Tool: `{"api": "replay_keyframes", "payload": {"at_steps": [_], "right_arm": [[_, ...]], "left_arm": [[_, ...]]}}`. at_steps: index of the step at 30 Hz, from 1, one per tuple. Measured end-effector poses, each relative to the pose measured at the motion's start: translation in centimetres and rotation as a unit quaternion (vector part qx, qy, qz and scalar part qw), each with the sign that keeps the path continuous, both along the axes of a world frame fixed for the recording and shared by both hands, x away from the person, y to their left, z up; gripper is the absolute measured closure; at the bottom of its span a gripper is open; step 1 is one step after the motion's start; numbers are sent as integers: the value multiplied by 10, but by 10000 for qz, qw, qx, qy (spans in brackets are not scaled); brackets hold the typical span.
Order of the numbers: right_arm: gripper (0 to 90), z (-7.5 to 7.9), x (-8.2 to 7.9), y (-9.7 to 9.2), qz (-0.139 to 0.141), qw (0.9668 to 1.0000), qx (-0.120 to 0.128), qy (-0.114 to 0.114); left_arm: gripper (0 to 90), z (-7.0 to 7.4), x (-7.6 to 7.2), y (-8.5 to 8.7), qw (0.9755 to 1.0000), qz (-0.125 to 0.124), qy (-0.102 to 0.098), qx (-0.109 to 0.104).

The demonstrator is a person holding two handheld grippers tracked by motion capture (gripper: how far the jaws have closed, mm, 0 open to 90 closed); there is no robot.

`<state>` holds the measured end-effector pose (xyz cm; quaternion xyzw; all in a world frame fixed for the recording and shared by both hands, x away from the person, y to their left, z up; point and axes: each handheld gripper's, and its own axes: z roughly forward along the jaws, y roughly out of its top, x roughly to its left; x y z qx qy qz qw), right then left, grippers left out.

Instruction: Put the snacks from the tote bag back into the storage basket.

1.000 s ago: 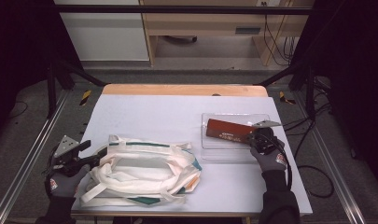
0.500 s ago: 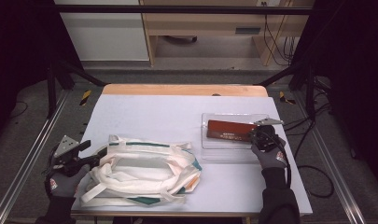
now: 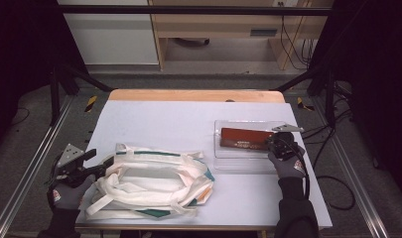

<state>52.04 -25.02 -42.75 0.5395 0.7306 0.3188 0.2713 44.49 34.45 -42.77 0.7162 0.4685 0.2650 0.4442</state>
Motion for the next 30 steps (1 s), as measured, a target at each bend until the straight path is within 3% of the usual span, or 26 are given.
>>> {"api": "replay_keyframes", "payload": {"at_steps": [19,27,30], "right_arm": [[837,-1,1,-1,0,9999,-85,-92],[719,10,-12,3,119,9991,-44,-398],[639,17,-20,3,189,9981,142,-572]], "left_arm": [[236,1,-1,1,10000,10,-25,-20],[234,4,-3,2,10000,3,-70,-47],[232,5,-4,2,9999,1,-85,-58]]}}
